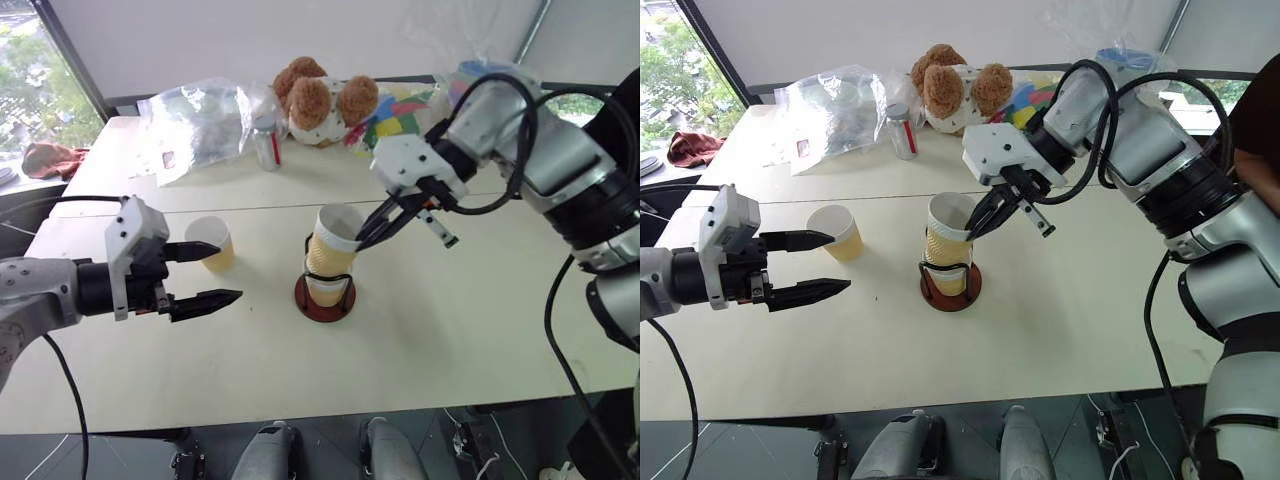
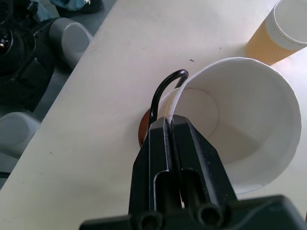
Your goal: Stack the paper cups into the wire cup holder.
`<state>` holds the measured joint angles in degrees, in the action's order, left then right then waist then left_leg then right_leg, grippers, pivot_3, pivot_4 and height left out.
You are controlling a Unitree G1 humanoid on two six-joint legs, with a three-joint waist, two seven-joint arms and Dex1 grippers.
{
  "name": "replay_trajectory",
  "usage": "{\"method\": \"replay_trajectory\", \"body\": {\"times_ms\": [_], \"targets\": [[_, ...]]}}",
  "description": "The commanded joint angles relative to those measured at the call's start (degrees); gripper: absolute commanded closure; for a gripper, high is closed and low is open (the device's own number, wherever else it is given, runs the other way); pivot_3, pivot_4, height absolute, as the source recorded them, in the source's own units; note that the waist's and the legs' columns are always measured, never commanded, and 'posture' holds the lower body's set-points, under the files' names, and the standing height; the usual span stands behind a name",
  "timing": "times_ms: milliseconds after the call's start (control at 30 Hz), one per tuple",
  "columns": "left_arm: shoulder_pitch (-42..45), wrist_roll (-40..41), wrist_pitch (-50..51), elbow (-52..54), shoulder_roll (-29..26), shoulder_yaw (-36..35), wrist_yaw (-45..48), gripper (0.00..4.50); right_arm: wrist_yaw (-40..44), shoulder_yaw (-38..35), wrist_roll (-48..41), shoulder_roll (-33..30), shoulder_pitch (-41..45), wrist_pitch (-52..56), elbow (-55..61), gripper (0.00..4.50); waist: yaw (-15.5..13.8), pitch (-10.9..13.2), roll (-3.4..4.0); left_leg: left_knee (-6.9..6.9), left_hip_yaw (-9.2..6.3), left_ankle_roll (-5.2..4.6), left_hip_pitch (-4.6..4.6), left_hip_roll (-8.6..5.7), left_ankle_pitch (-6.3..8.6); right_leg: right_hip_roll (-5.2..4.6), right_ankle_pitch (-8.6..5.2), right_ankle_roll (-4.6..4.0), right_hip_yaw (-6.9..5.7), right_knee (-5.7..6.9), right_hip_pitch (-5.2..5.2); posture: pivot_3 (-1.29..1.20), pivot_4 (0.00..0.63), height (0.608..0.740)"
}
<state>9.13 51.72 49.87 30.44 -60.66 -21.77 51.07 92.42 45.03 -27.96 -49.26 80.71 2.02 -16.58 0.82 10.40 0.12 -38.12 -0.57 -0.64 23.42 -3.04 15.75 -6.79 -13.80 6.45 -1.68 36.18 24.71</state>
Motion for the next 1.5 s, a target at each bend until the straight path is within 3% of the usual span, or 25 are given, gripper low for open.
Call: {"method": "replay_trajectory", "body": {"times_ms": [33,100,233,300,433,533,600,700,1000,1333,1433,1500], "targets": [[0.6,-0.2,-1.1,0.8,-0.2,-1.0,0.2,0.0,0.1,-2.3,0.7,0.8,0.2,-1.0,-0.3,3.1,0.0,0.0,0.0,0.0,0.0,0.0,0.0,0.0,0.0,0.0,0.0,0.0,0.0,0.0,0.0,0.0,0.15,0.74],[0.6,-0.2,-1.1,0.7,-0.3,-1.1,0.2,0.0,0.1,-3.0,0.8,1.0,0.2,-1.0,-0.5,2.07,0.0,0.0,0.0,0.0,0.0,0.0,0.0,0.0,0.0,0.0,0.0,0.0,0.0,0.0,0.0,0.0,0.15,0.74],[1.7,-1.5,-2.2,-0.5,-0.9,-1.6,0.1,0.0,0.1,-5.3,1.4,1.0,0.6,-0.2,-2.8,2.07,-0.1,0.0,0.0,0.0,0.0,0.0,0.0,0.0,0.0,0.0,0.0,0.0,0.0,0.0,-0.01,0.0,0.15,0.74],[1.3,-4.1,-3.6,-2.2,-2.2,-3.1,0.7,0.0,0.1,-10.4,0.4,2.8,1.3,3.9,-6.6,2.07,0.0,0.0,0.0,0.0,0.0,0.0,0.0,0.0,0.0,0.0,0.0,0.0,0.0,-0.01,-0.02,0.0,0.15,0.74],[-3.6,-15.6,-10.8,-9.2,-8.8,-6.4,5.1,0.0,-3.0,-23.8,-8.7,5.3,0.6,21.1,-8.8,2.07,0.1,0.0,-0.01,0.04,0.01,0.02,0.0,0.01,-0.01,0.02,0.0,-0.01,0.0,0.0,0.0,0.0,0.15,0.74],[-1.3,-16.7,-14.1,-17.2,-12.8,-7.4,11.3,0.0,-6.6,-31.9,-17.2,5.1,-7.2,34.0,0.6,2.07,-0.2,0.0,-0.08,0.15,0.02,0.02,0.0,0.04,-0.01,0.01,0.0,-0.01,-0.03,-0.05,0.02,0.0,0.15,0.74],[1.0,-18.2,-17.6,-20.0,-14.1,-4.4,14.1,0.0,-11.1,-34.8,-18.1,5.4,-13.1,37.8,7.7,2.07,-0.4,-0.1,-0.18,0.13,-0.09,-0.02,0.0,0.05,0.01,-0.02,0.0,-0.01,-0.11,-0.07,-0.06,0.0,0.15,0.74],[5.3,-26.3,-28.4,-23.6,-14.3,5.8,17.4,0.0,-18.3,-38.2,-18.2,5.9,-21.5,40.9,16.9,2.07,-0.5,-0.1,-0.15,0.07,-0.05,-0.33,0.0,-0.09,0.2,-0.19,0.0,-0.01,-0.09,-0.12,-0.14,0.0,0.15,0.74],[22.4,-36.7,-41.4,-39.4,-4.2,20.6,21.2,0.0,-32.0,-45.4,-18.6,5.9,-35.3,46.4,32.4,2.07,-0.3,-0.1,-0.21,-0.02,0.06,-0.44,0.02,-0.06,0.24,-0.06,0.02,0.01,-0.09,0.01,-0.07,0.0,0.15,0.74],[32.1,-43.0,-50.2,-53.3,4.2,27.2,26.8,0.0,-33.5,-48.6,-19.4,3.0,-39.9,48.6,35.3,2.07,-0.1,-0.1,-0.26,-0.17,0.17,-0.59,0.01,-0.03,0.28,0.0,0.02,0.04,-0.11,0.04,-0.12,0.0,0.15,0.74],[34.4,-44.9,-53.3,-57.5,6.2,28.9,28.0,0.64,-33.5,-48.9,-19.2,2.4,-40.5,48.4,34.9,2.01,-0.2,-0.1,-0.26,-0.18,0.18,-0.6,0.01,-0.03,0.29,0.0,0.02,0.04,-0.11,0.05,-0.13,0.0,0.15,0.74],[35.9,-46.0,-54.9,-60.1,7.2,29.7,28.8,1.64,-33.6,-48.8,-18.7,2.1,-40.8,48.0,34.7,2.01,-0.2,-0.1,-0.27,-0.19,0.18,-0.6,0.01,-0.03,0.29,0.0,0.02,0.04,-0.11,0.05,-0.14,0.0,0.15,0.74]]}}
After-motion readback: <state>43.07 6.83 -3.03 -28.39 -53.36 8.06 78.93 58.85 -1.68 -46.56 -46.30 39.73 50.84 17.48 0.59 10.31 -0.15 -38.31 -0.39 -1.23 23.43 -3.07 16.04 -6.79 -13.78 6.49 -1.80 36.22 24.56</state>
